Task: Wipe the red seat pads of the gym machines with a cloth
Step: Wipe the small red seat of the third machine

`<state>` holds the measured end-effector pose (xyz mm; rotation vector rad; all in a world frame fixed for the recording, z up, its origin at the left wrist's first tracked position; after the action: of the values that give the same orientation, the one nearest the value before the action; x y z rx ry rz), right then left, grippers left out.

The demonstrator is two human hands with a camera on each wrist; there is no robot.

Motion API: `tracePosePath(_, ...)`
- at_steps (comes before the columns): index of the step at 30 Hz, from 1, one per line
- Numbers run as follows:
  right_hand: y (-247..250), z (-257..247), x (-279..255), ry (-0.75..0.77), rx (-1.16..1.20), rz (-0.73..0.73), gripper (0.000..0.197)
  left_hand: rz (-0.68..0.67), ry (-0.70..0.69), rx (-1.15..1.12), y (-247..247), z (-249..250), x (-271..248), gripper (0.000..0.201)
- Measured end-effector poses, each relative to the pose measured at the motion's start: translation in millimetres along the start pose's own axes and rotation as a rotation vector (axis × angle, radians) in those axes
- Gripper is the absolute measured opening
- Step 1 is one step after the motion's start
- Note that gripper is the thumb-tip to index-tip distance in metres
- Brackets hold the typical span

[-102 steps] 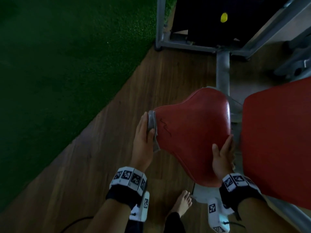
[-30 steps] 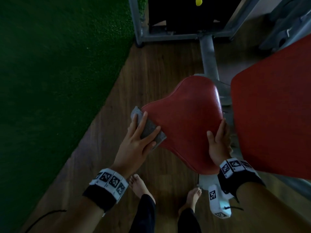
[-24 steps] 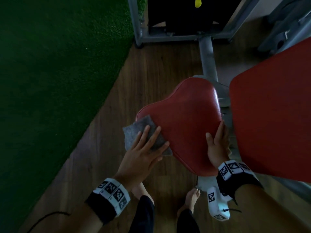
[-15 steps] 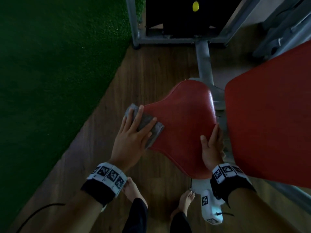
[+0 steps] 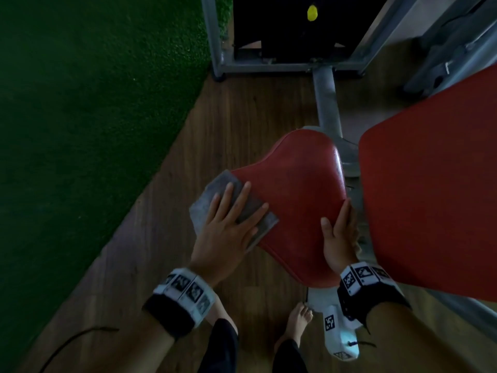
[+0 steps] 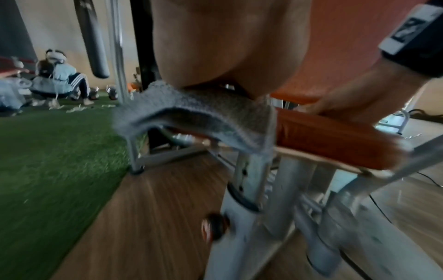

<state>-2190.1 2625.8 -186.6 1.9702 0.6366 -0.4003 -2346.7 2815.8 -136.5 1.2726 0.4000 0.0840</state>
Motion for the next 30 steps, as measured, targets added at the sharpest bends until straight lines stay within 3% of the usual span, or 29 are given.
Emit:
tracePosePath(6, 3, -1, 1, 0.041, -0.032, 0.032, 0.07, -0.035, -0.143, 0.07, -2, 48, 78, 0.055)
tracePosePath(9, 2, -1, 4, 0.085, 0.0, -0.016, 0.072, -0.045, -0.2, 0.09, -8, 68, 85, 0.056)
tracePosePath(12, 2, 1, 4, 0.131, 0.085, -0.089, 0.075, -0.006, -0.211, 0.098, -2, 52, 78, 0.055)
tracePosePath(14, 5, 4, 2, 0.14, 0.104, -0.115, 0.074, 0.021, -0.153, 0.085, 8, 22, 71, 0.052)
tracePosePath(18, 12, 11, -5, 0.146, 0.095, -0.165, 0.071, 0.037, 0.092, -0.007, 21, -43, 48, 0.052)
tracePosePath(22, 14, 21, -12, 0.141, 0.166, -0.173, 0.07, 0.066, 0.153, 0.004, 14, -35, 28, 0.054)
tracePosePath(25, 13, 26, -12, 0.123, 0.176, -0.168, 0.07, 0.081, 0.061, 0.112, 3, 5, 26, 0.057)
tracePosePath(28, 14, 25, -10, 0.128, 0.163, -0.154, 0.07, 0.043, -0.145, 0.128, -15, 56, 27, 0.055)
tracePosePath(30, 15, 24, -11, 0.145, 0.144, -0.147, 0.07, 0.046, -0.177, 0.086, -16, 71, 31, 0.056)
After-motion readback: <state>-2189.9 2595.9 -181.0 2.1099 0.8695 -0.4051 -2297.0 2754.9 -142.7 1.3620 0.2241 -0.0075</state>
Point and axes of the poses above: each hand's wrist, its own x-axis towards the middle knuckle, its own y-axis out of the back of the hand, z = x × y, the point moved 9 cm from there along x, towards the middle knuckle, and after that the axes turned 4 degrees about -x, right-handed, at the moved point
